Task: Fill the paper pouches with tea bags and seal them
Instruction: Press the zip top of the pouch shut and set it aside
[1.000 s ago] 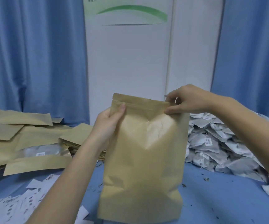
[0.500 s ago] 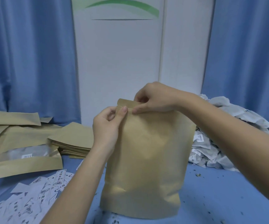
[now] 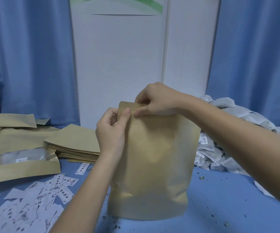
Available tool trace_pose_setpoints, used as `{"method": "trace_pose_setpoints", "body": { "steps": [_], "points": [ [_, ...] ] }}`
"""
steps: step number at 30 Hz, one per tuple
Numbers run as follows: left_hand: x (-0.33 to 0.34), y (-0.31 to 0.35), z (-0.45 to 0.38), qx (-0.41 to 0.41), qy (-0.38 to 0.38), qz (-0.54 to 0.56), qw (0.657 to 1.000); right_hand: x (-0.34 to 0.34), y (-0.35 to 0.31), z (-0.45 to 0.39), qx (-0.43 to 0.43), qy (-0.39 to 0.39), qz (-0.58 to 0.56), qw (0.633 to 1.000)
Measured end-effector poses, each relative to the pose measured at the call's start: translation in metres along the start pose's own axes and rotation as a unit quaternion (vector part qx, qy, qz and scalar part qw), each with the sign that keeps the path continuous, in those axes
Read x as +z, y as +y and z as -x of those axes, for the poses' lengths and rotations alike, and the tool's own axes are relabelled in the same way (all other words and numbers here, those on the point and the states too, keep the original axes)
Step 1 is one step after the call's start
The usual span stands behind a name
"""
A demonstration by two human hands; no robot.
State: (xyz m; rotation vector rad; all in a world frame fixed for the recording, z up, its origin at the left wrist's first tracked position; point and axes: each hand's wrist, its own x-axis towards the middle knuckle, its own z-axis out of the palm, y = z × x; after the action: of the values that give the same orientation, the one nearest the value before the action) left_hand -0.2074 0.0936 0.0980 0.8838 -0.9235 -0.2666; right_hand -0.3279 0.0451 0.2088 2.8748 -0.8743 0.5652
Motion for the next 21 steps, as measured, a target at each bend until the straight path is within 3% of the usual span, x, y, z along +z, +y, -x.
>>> {"method": "trace_pose_setpoints", "body": {
  "steps": [7, 14, 21],
  "points": [
    [0.002, 0.001, 0.007, -0.053, -0.078, 0.04, 0.995, 0.006, -0.001, -0.002, -0.03, -0.021, 0.049, 0.998],
    [-0.002, -0.003, 0.009, 0.008, -0.049, -0.008, 0.999, 0.005, 0.017, 0.003, -0.019, -0.019, 0.049, 0.998],
    [-0.007, -0.008, 0.01, 0.016, -0.045, -0.013, 0.999, 0.005, 0.035, 0.012, -0.019, -0.021, 0.03, 0.999]
  ]
}}
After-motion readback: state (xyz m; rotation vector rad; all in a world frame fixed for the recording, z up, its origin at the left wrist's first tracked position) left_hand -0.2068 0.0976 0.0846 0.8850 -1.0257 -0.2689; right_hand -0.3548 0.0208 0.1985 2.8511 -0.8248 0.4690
